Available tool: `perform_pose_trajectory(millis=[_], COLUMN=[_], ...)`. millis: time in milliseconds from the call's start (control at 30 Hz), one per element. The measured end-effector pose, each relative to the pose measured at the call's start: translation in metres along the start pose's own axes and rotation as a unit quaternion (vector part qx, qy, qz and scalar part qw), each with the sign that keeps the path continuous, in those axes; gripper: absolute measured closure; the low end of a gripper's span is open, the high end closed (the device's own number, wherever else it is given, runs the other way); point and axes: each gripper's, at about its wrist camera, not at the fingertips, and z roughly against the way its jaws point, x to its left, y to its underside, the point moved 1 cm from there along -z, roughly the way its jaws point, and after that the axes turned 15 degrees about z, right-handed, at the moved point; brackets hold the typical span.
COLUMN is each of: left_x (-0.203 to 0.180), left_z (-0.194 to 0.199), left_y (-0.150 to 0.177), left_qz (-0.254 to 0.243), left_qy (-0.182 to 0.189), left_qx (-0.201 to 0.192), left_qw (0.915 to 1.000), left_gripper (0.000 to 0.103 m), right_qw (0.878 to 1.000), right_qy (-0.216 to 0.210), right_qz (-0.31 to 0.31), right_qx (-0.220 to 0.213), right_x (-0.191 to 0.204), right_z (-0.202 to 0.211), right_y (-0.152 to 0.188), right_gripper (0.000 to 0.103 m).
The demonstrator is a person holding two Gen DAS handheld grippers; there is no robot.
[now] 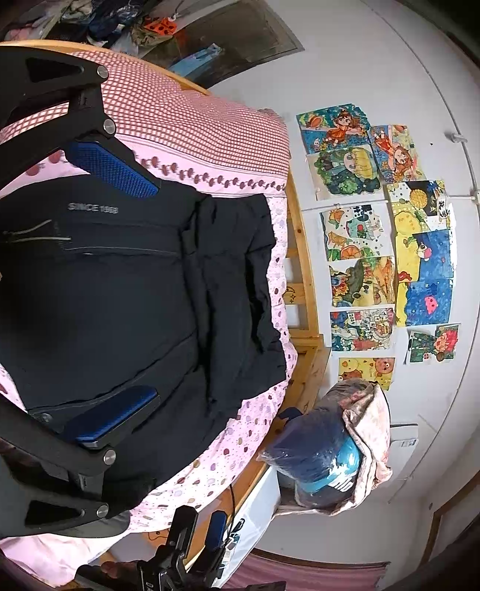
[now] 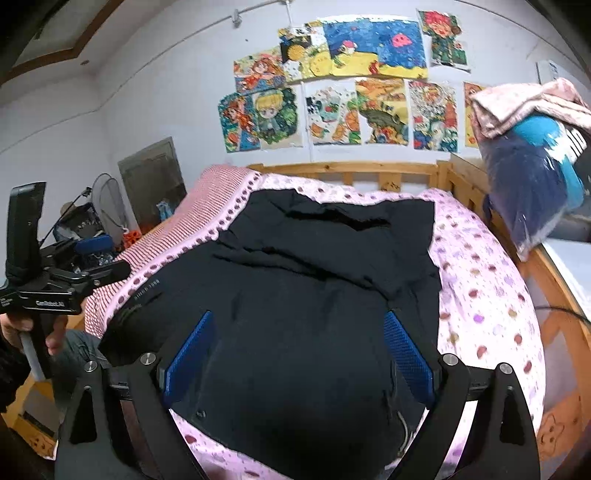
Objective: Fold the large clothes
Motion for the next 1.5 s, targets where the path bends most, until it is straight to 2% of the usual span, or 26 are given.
perform_pose_trajectory(millis=[167, 400, 633, 700, 867, 1100, 1333, 1500], left_x=[0.004, 0.005, 0.015, 0.021, 0.033, 0.05, 0.054, 0.052], left_z=[0.006, 0.01, 0.001, 0.0, 0.004, 0.0, -0.011, -0.018], left_y=[0.016, 0.036, 0.058, 0.064, 0.088, 0.117, 0.132, 0.142], left_qz=[0.004, -0.007, -0.009, -0.009, -0.034, -0.048, -0.082, -0.104], left_qy=[0.007, 0.004, 0.005, 0.008, 0.009, 0.01, 0.006, -0.003], left_qx=[-0.001, 0.001, 0.033, 0.038, 0.029, 0.049, 0.063, 0.07], left_qw=[1.0, 1.0, 0.9994, 0.9992, 0.999, 0.9976, 0.9947, 0.9921], left_gripper=[0.0, 0.0, 0.0, 0.0, 0.0, 0.0, 0.0, 0.0], right_qw=[1.0, 1.0, 0.999, 1.0, 1.0, 0.998, 0.997, 0.991], right_qy=[-0.003, 0.005, 0.023, 0.017, -0.006, -0.007, 0.01, 0.043], right_qz=[-0.012, 0.003, 0.017, 0.019, -0.002, -0.035, 0.007, 0.073], right_qx=[0.006, 0.008, 0.019, 0.018, 0.03, 0.053, 0.082, 0.102], right_x=[0.007, 0.024, 0.03, 0.032, 0.033, 0.025, 0.029, 0.044], right_z=[0.004, 0.009, 0.012, 0.013, 0.008, -0.003, -0.012, -0.016], right_y=[0.018, 0.035, 0.048, 0.055, 0.08, 0.108, 0.119, 0.118], right_gripper=[0.013, 0.013, 0.013, 0.013, 0.013, 0.013, 0.012, 0.012])
